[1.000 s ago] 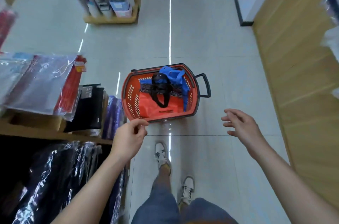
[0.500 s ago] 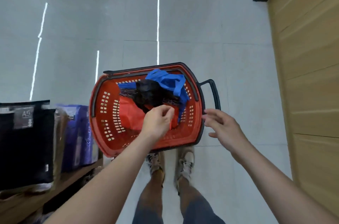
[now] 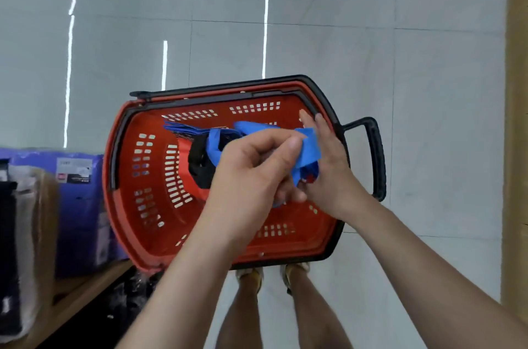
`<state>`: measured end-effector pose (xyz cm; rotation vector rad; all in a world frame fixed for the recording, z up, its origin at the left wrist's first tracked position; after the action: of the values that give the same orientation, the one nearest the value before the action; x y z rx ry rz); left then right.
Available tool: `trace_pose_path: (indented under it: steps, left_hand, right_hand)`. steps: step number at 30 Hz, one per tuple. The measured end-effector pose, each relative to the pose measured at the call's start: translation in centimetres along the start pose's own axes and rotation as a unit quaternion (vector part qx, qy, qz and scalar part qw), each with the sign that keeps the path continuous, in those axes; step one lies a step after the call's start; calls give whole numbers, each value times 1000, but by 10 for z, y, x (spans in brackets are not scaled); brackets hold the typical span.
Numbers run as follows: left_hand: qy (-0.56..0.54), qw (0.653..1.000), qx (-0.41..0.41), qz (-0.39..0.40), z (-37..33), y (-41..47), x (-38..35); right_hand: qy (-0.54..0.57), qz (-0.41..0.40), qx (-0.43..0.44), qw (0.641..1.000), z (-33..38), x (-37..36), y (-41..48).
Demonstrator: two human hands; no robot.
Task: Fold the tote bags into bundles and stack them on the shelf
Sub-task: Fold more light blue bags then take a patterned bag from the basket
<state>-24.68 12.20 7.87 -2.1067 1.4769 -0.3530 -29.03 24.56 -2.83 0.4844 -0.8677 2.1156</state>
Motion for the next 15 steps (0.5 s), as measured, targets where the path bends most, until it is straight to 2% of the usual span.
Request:
trace_pose_path:
  steps: [2, 4, 7, 10, 12, 13, 15]
  left_hand:
    - [-106, 994, -1, 8, -21, -16, 9]
    - [-177, 984, -6, -30, -35, -21, 26]
    - [-246, 962, -39, -113, -59, -19, 63]
    - [-270, 949, -71, -145, -89, -13, 94]
    - [-190, 961, -97, -174, -106, -12, 108]
    - [-97, 965, -112, -215, -111, -17, 115]
    - [85, 946, -161, -267, -124, -34, 112]
  right_hand:
    - [-32, 15, 15, 999, 7, -2, 6]
    - [-25, -12, -10, 1000, 14, 9, 5]
    - [-59, -13, -49, 997, 26, 43, -8]
    - [-74, -13, -33, 997, 48, 86, -20]
    - [-39, -63, -34, 997, 63, 116, -26]
    - [-3, -91, -45, 995, 70, 129, -29]
    - [90, -127, -75, 985, 89, 149, -34]
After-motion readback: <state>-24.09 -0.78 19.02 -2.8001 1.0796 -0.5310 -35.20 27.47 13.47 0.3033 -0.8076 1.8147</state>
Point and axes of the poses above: each hand's wrist, its own y-axis towards the middle knuckle, its own x-axis out of the back of the hand, z = x × y, the point moved 7 cm from there along y, towards the middle knuckle, and after that the axes turned 5 degrees about -z, right-handed, at the moved point
